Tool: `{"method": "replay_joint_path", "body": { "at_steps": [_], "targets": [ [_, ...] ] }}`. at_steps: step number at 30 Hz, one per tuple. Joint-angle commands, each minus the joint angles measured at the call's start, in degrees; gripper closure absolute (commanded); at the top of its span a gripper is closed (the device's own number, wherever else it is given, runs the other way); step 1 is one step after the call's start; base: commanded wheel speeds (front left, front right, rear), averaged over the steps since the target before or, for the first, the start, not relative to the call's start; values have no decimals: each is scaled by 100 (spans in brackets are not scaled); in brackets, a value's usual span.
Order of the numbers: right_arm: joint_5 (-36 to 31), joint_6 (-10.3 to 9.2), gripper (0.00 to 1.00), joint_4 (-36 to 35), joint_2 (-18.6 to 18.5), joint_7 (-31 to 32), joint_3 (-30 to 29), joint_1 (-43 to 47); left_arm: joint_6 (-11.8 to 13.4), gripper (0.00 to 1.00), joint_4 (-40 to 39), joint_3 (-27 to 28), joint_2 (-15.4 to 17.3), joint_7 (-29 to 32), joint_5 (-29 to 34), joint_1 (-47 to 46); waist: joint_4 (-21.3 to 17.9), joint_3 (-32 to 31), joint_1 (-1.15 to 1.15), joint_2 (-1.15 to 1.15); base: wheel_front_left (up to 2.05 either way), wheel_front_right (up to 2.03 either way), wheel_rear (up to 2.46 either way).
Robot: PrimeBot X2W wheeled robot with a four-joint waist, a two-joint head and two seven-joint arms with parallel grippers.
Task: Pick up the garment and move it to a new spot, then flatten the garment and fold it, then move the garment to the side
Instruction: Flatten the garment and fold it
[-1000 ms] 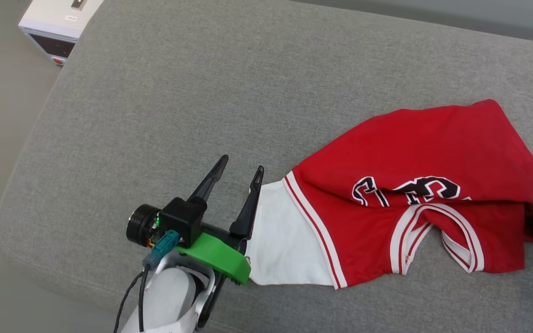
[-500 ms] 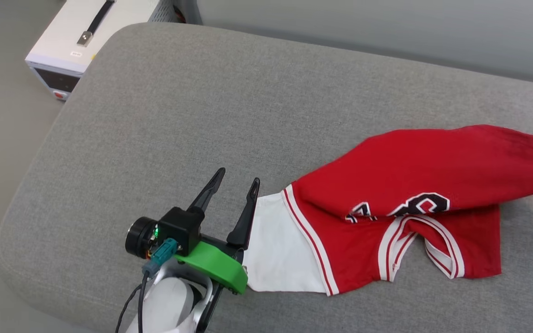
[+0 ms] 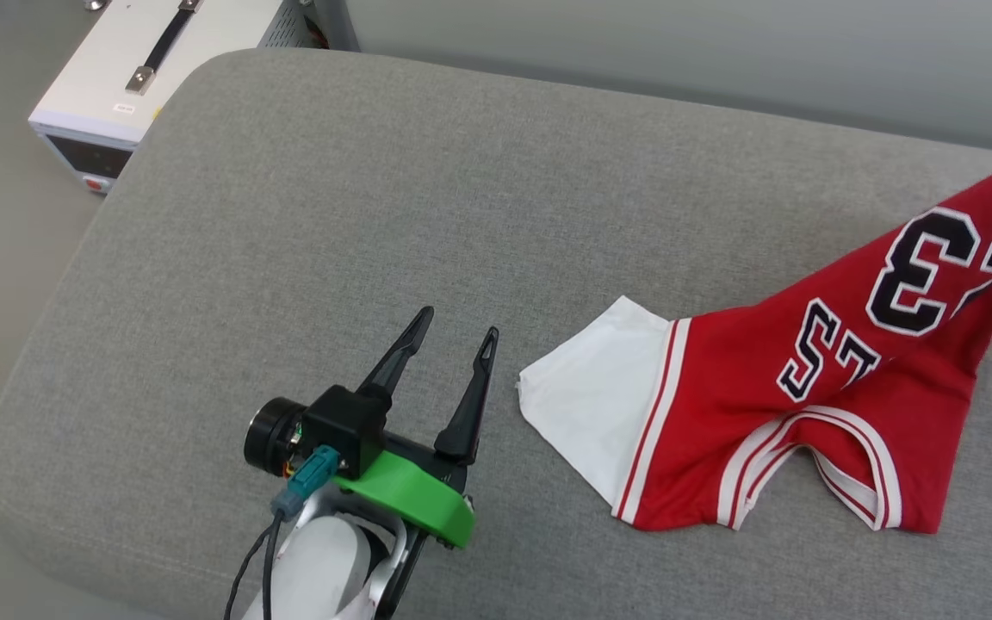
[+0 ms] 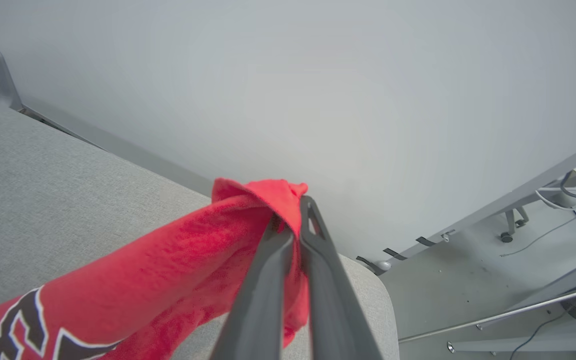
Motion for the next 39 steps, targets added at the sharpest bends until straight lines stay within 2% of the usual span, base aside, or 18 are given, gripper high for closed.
{"method": "replay_joint_path", "body": {
  "at_steps": [1, 4, 8, 13, 18, 20, 21, 28, 33, 39],
  "targets": [
    [-35, -6, 100, 189, -70, -46, 231, -334, -31, 0, -28, -15, -55, -34, 0, -134, 342, 435, 0, 0, 0, 0, 0],
    [-64, -6, 100, 664, -196, -233, 793, -1009, -34, 0, -35, -63, -95, -34, -25, -231, 534, 714, 0, 0, 0, 0, 0],
    [-174, -6, 100, 1543, -228, -780, 1604, -1982, -36, 0, -32, -132, -144, -34, -65, -364, 802, 1036, 0, 0, 0, 0, 0],
    [-439, -6, 100, 2855, -32, -1621, 2441, -3143, -38, 0, -76, -210, -189, -34, -140, -496, 1101, 1338, 0, 0, 0, 0, 0],
    [-613, -6, 100, 4193, 232, -2382, 3005, -3826, -38, 0, -103, -275, -208, -34, -197, -577, 1287, 1483, 0, 0, 0, 0, 0],
    [-606, -6, 4, 4703, 336, -2507, 3213, -3934, -39, 0, -108, -288, -211, -34, -214, -588, 1318, 1503, 0, 0, 0, 0, 0],
    [-569, -6, 0, 4944, 396, -2567, 3332, -3964, -39, 0, -113, -295, -212, -34, -236, -594, 1327, 1510, 0, 0, 0, 0, 0],
    [59, -6, 0, 5801, 637, -2885, 4032, -3916, -18, 0, -67, -303, -215, -34, -317, -634, 1225, 1431, 0, 0, 0, 0, 0],
    [579, -6, 0, 6017, 709, -3162, 4187, -3784, -15, 0, 25, -196, -215, -34, -249, -620, 998, 1167, 0, 0, 0, 0, 0],
    [1177, -6, 0, 5963, 730, -3810, 4201, -3459, -23, 0, 158, -6, -215, -34, -219, -523, 608, 666, 0, 0, 0, 0, 0]
  ]
}}
